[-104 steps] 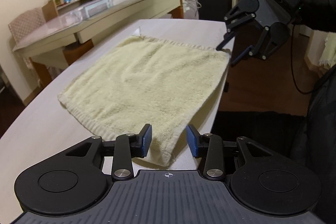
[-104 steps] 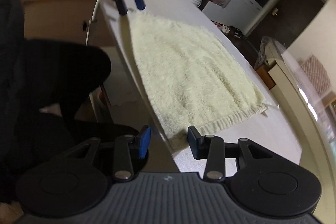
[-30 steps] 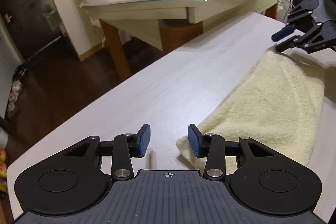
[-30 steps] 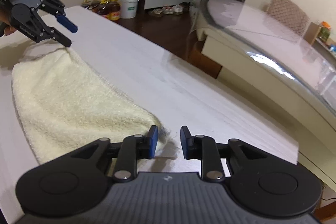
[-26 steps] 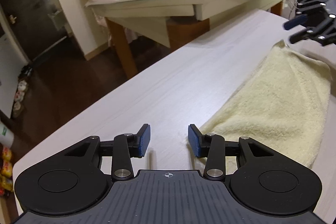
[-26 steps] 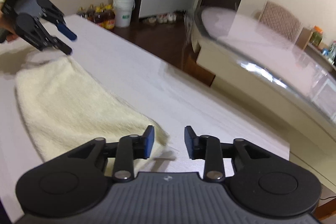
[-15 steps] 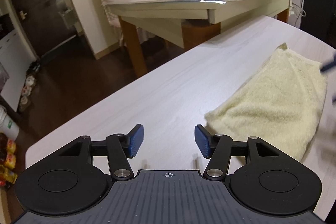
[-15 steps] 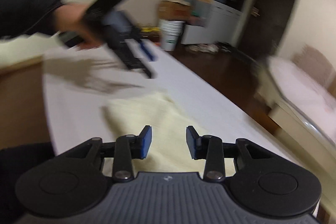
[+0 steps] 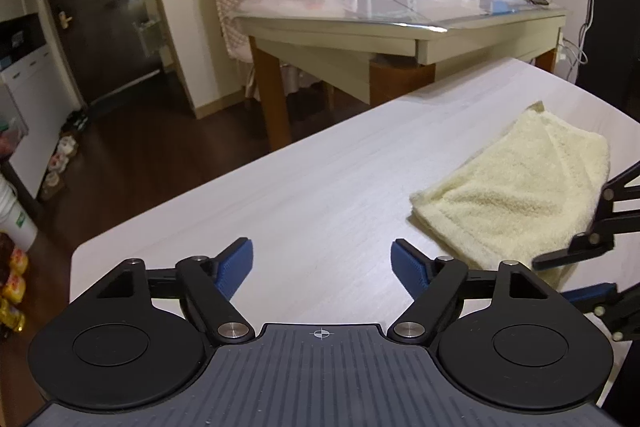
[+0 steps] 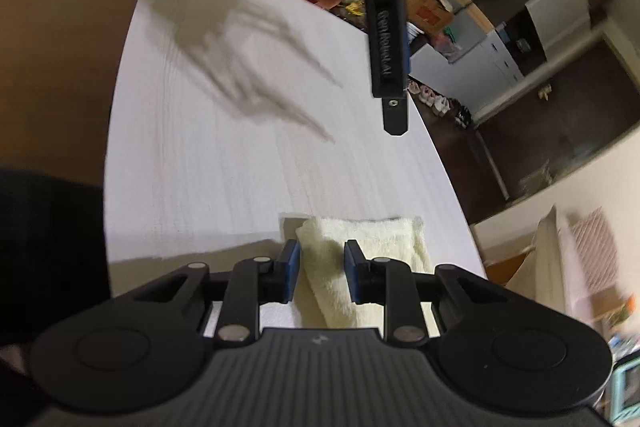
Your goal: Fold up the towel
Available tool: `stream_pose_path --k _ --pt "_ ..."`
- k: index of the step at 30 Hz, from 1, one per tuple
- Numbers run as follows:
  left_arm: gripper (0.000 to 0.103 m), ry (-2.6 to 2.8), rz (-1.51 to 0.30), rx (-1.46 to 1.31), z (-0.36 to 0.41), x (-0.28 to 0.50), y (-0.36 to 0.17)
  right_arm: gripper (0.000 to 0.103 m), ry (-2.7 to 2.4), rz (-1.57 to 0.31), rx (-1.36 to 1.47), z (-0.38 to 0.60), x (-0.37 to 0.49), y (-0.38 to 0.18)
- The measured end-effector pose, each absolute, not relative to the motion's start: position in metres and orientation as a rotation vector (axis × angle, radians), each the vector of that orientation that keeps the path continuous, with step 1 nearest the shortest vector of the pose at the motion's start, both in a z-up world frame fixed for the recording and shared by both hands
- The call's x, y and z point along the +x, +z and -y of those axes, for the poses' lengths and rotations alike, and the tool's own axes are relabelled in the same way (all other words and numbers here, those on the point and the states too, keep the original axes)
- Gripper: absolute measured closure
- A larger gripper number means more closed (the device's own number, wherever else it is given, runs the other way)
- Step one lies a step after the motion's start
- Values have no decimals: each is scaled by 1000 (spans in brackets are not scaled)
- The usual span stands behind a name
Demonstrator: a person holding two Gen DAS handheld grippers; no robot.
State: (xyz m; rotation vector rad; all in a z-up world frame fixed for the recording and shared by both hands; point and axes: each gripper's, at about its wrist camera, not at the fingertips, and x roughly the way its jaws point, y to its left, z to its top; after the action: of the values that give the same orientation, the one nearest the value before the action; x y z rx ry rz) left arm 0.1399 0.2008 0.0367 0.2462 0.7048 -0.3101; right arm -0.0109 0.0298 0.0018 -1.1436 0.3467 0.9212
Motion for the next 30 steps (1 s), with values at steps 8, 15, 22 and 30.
stream_pose_path --k 8,15,22,30 --pt "21 -481 -615 377 -195 110 32 94 987 -399 -958 -27 16 14" --pt "19 -695 -427 776 -147 70 17 94 1092 -570 -463 44 52 75" --pt "29 -858 -367 851 -118 69 7 94 1158 -659 -179 102 64 98" --pt "81 -1047 -410 900 -95 66 6 94 1151 -693 -17 141 55 96"
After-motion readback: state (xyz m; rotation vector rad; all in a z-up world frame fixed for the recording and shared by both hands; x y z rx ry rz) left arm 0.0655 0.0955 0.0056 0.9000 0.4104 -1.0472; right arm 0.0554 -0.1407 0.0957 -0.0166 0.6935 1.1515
